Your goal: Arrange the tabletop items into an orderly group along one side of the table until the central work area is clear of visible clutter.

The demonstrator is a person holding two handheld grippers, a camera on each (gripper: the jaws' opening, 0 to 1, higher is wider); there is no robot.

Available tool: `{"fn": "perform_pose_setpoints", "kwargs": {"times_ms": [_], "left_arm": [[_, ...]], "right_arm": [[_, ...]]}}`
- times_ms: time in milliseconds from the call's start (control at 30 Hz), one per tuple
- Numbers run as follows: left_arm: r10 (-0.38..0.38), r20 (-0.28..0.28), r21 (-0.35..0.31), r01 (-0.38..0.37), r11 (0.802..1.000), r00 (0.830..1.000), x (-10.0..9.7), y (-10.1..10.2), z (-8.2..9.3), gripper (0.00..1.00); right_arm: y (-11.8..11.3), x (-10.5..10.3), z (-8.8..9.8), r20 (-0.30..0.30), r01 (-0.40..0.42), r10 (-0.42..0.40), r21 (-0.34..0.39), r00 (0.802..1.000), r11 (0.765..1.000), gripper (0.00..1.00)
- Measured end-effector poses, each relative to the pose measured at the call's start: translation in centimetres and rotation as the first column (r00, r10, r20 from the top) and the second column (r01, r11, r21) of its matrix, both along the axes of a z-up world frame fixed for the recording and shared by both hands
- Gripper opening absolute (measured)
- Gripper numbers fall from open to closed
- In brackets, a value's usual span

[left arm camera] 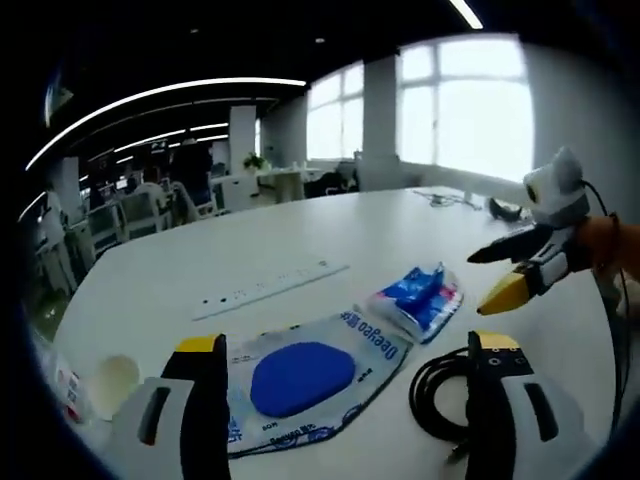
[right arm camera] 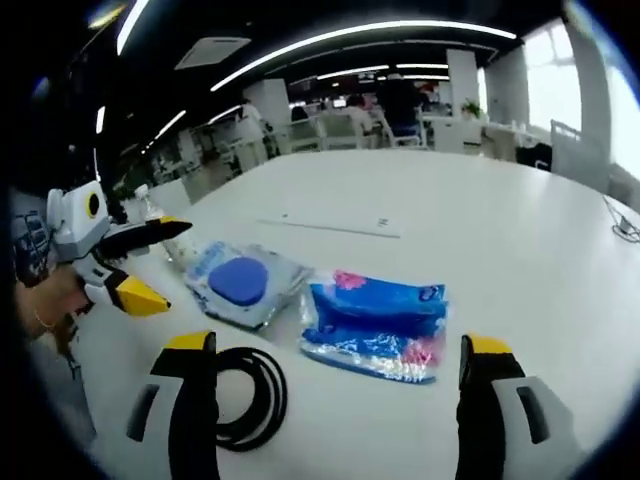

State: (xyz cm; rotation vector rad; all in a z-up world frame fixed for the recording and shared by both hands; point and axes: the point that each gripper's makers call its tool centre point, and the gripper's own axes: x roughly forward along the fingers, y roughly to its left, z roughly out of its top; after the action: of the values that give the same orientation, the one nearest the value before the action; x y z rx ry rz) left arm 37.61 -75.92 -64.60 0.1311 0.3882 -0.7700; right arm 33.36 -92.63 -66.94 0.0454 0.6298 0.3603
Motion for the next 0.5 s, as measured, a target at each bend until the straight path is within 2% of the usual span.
{"fn": "perform_pose_setpoints", "kwargs": {"times_ms": [100, 367, 500], "left_arm": [[-0.002, -0.023, 0.001, 0.002, 1.0, 1.0, -0.4, 1.0, 0.2, 1.0], [-0.024, -0.018, 0.035, 0.025, 0.999, 1.0, -1.7, 3.2, 1.1, 1.0], [-0.023, -0.039, 0.038, 0.025, 0.999, 0.999, -2.4, 4.5, 1.5, 1.0]], "right_arm": [[0.7, -0.7, 0.7, 0.008, -0.017, 0.017, -0.003, 1.0, 1.0, 1.0], [2.4, -2.7, 3.1, 0.037, -0.059, 0.06, -0.032, 0.998, 0.998, 1.0], [3.0, -3.5, 4.1, 0.048, -0.082, 0.084, -0.042, 0.995, 0.996, 1.0]]}}
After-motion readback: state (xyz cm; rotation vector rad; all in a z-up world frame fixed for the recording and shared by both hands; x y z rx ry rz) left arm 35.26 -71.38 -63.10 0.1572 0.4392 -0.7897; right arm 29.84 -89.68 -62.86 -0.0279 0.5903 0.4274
